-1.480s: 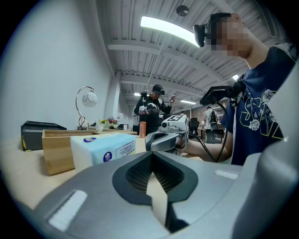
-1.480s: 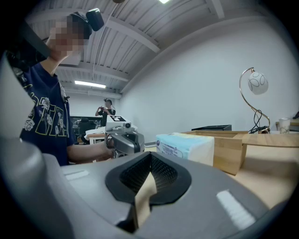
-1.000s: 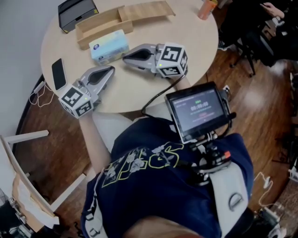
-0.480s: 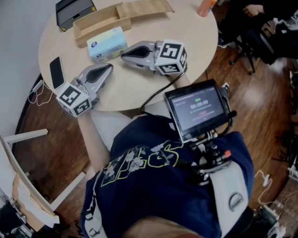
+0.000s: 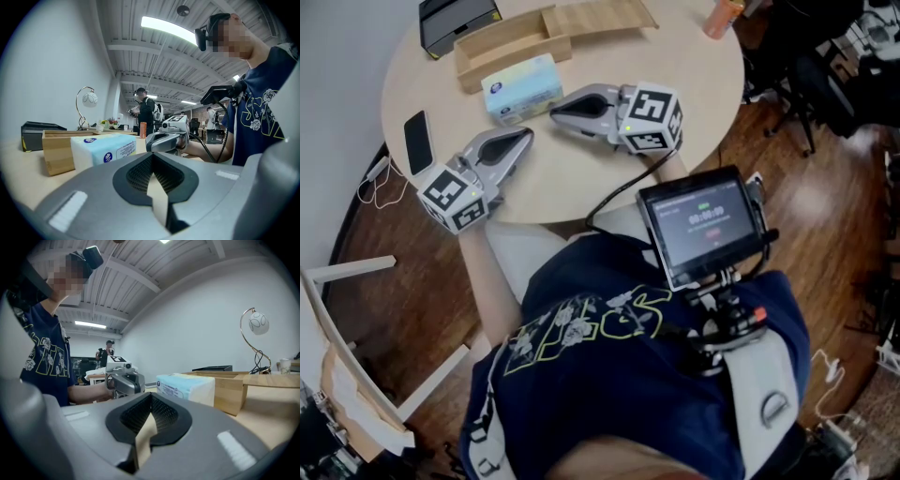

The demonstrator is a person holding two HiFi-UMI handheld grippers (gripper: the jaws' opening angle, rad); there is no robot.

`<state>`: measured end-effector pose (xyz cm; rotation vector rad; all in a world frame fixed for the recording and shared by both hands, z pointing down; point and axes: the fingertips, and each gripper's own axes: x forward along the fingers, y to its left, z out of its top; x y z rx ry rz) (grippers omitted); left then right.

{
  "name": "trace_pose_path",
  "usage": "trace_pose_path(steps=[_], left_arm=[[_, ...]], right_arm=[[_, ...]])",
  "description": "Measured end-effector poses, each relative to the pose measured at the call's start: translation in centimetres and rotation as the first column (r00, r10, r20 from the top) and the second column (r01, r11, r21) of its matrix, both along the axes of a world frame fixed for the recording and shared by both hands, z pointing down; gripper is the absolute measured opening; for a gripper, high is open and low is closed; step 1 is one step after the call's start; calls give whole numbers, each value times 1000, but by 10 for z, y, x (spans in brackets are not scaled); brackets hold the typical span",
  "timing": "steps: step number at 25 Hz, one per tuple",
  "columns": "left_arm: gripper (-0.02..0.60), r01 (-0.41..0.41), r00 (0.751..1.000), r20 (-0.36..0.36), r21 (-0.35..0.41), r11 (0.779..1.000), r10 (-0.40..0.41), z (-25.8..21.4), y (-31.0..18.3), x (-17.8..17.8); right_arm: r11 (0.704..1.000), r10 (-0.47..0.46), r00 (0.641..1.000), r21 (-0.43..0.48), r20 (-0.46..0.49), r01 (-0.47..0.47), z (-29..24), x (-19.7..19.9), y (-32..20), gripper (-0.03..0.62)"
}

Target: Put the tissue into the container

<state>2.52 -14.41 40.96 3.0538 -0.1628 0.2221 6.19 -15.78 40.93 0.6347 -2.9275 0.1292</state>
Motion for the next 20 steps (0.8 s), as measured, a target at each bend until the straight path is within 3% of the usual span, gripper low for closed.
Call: trace_pose_path(steps=[17,20], left_arm=[[3,-12,1000,-8,2,1000,12,4,-2,2],[3,-12,1000,-7,3,1000,12,3,-2,1]], right_arm=[[1000,12,1000,-16,25,-11,4,4,-2,0],[1000,-20,999,-9,25,20,5,1,-1,0]])
